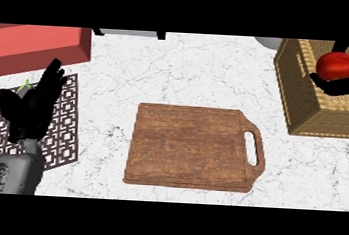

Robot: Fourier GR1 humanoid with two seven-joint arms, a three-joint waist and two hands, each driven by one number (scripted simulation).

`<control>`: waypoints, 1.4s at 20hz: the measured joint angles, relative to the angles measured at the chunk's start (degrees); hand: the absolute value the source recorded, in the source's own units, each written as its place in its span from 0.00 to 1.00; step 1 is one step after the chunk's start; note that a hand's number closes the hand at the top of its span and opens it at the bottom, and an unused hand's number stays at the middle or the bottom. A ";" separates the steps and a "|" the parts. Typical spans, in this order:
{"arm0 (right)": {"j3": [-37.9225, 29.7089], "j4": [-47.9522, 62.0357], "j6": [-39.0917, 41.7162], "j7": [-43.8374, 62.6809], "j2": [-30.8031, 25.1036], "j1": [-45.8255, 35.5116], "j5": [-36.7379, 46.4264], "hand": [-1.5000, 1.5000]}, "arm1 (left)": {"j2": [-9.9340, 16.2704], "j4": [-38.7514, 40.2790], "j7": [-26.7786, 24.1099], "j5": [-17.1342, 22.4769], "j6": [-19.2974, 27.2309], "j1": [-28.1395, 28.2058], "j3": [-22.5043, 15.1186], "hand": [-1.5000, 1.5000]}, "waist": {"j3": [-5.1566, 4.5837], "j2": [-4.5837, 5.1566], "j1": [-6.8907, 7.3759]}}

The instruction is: Pick the tomato from the cutting board and place it in the basket

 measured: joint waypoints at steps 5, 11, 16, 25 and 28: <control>-0.41 8.52 -1.50 -1.43 1.17 -5.23 3.68 1.00 | 0.26 -0.57 0.48 0.21 -0.24 0.28 0.28 0.50 | 0.02 -0.06 -0.12; 2.57 15.91 1.75 0.52 0.54 -9.30 9.51 1.00 | 0.52 1.65 -1.30 0.35 -0.74 -0.18 0.74 0.50 | -0.03 0.01 0.03; 2.38 22.46 2.19 -1.65 0.32 -12.12 12.04 1.00 | 0.55 1.35 -1.49 0.41 -0.63 0.27 1.01 0.50 | -0.03 -0.05 0.00; 0.80 33.07 -4.60 -5.09 1.44 -15.65 15.43 1.00 | -0.55 -1.57 1.03 -0.36 0.25 0.41 -0.48 0.50 | -0.25 -0.10 0.39; 0.74 35.52 -6.34 -5.28 1.24 -16.65 16.70 1.00 | 0.07 -0.58 0.24 0.07 -0.39 -0.01 0.16 0.50 | -0.31 -0.02 0.51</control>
